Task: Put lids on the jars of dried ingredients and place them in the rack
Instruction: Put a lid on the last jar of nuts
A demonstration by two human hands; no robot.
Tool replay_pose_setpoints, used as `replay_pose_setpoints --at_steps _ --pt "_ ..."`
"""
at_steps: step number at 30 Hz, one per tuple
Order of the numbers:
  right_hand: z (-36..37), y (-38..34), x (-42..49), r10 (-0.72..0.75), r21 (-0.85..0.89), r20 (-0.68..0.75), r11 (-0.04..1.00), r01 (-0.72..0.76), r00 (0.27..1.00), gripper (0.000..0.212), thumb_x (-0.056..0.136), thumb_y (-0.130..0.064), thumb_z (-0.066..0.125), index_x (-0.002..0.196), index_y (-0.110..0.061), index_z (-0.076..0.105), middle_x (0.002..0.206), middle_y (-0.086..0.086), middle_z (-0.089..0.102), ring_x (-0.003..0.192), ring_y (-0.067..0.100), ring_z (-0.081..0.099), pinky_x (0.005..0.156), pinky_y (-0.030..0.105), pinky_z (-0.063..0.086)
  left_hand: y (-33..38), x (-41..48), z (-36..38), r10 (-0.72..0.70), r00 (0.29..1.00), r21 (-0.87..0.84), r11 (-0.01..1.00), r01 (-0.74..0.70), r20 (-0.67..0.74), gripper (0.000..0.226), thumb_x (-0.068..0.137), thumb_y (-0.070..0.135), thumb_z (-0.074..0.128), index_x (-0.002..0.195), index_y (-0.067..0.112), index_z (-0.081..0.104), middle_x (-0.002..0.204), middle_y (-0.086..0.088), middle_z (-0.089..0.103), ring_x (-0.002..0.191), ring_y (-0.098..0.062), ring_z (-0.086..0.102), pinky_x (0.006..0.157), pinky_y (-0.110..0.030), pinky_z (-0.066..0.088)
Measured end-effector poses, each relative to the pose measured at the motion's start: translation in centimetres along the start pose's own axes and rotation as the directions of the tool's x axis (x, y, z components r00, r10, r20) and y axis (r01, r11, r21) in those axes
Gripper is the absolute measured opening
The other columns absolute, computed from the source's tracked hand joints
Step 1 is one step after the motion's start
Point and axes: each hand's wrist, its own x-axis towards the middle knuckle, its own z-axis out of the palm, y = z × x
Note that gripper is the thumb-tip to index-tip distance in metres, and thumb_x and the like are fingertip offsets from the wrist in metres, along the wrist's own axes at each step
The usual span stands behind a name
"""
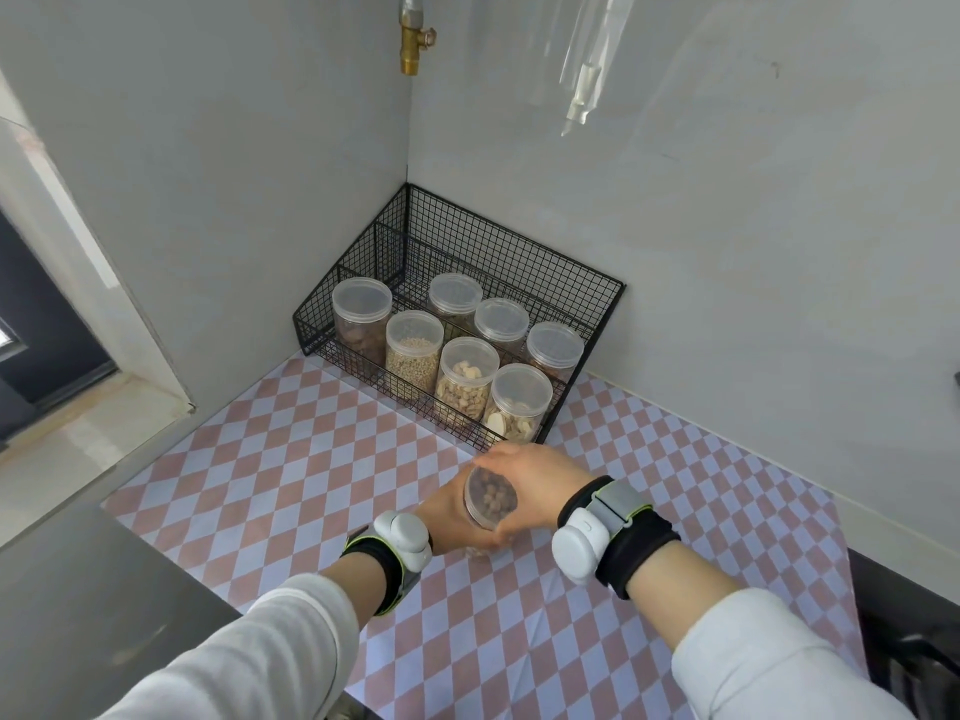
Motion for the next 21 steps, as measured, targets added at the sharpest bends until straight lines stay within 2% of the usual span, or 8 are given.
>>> replay_pose_setpoints --at_steps 3,6,8,11,13,16,18,21 --pt "0.6 -1.6 0.0 0.251 -0.057 -0.114 0.964 -0.259 0.961 0.084 0.065 -0.069 0.061 0.12 -0.008 0.046 0.119 0.015 0.054 0.104 0.032 0.059 0.081 0.038 0.049 -0.4 0.1 -0.2 -0.002 1.0 0.07 0.998 0.003 -0.008 0.091 0.059 0.025 0.084 0.134 0.027 0.031 0.126 0.01 0.051 0.11 0.003 0.052 0.099 -0.02 0.044" --pt "1.2 -2.7 0.2 0.381 -0.038 -0.174 0.919 -0.392 0.908 0.091 0.074 -0.075 0.043 0.128 -0.002 0.037 0.118 0.018 0.06 0.104 0.032 0.061 0.079 0.037 0.049 -0.3 0.2 -0.1 0.018 1.0 0.114 0.993 -0.018 -0.005 0.08 0.069 0.015 0.08 0.131 0.031 0.033 0.122 0.016 0.046 0.113 -0.002 0.044 0.086 0.002 0.032" --pt "1.0 -2.5 0.0 0.432 -0.025 -0.19 0.896 -0.444 0.882 0.094 0.077 -0.077 0.033 0.135 -0.003 0.032 0.116 0.017 0.063 0.104 0.031 0.061 0.079 0.037 0.048 -0.6 0.4 -0.2 -0.019 1.0 0.094 0.995 0.021 -0.013 0.065 0.07 0.011 0.079 0.12 0.03 0.043 0.108 0.019 0.051 0.105 -0.003 0.047 0.079 0.004 0.036" --pt "0.4 -1.8 -0.3 0.358 0.146 -0.128 0.929 -0.339 0.925 0.086 0.081 -0.072 0.033 0.141 -0.01 0.024 0.136 0.018 0.048 0.121 0.033 0.05 0.092 0.042 0.045 -0.8 0.4 -0.2 -0.044 0.999 0.069 0.997 0.044 0.001 0.071 0.067 0.017 0.082 0.127 0.024 0.045 0.109 0.016 0.057 0.099 0.002 0.055 0.092 -0.014 0.046" --pt "0.1 -1.6 -0.8 0.291 0.178 -0.09 0.946 -0.272 0.953 0.077 0.087 -0.066 0.031 0.142 -0.012 0.023 0.139 0.017 0.046 0.125 0.033 0.047 0.097 0.044 0.044 -0.9 0.4 -0.2 -0.047 0.999 0.043 0.998 0.047 0.005 0.081 0.066 0.017 0.083 0.133 0.022 0.037 0.115 0.014 0.055 0.102 0.003 0.053 0.088 -0.01 0.046" --pt "0.0 -1.2 -1.4 0.368 0.081 -0.158 0.93 -0.359 0.916 0.073 0.088 -0.065 0.025 0.138 -0.012 0.031 0.118 0.017 0.063 0.108 0.034 0.059 0.083 0.04 0.048 -0.6 0.2 -0.2 -0.051 0.999 0.002 0.999 0.051 0.003 0.081 0.068 0.011 0.081 0.132 0.019 0.031 0.114 0.011 0.052 0.105 -0.002 0.053 0.072 0.002 0.042" --pt "0.0 -1.1 -1.5 0.387 0.127 -0.135 0.92 -0.371 0.912 0.07 0.088 -0.064 0.03 0.138 -0.014 0.031 0.126 0.016 0.058 0.114 0.033 0.055 0.087 0.041 0.046 -0.6 0.2 -0.1 -0.029 0.999 0.01 1.0 0.029 -0.014 0.081 0.068 0.01 0.08 0.131 0.022 0.031 0.116 0.011 0.052 0.108 -0.004 0.052 0.072 0.005 0.039" --pt "0.2 -1.5 -1.4 0.259 0.209 -0.029 0.946 -0.248 0.965 0.074 0.084 -0.058 0.047 0.142 -0.018 0.023 0.143 0.012 0.038 0.129 0.03 0.041 0.099 0.042 0.04 -0.3 0.1 0.0 0.009 1.0 0.038 0.999 -0.009 -0.02 0.091 0.065 0.016 0.081 0.139 0.022 0.028 0.13 0.007 0.048 0.118 -0.009 0.049 0.078 0.004 0.035"
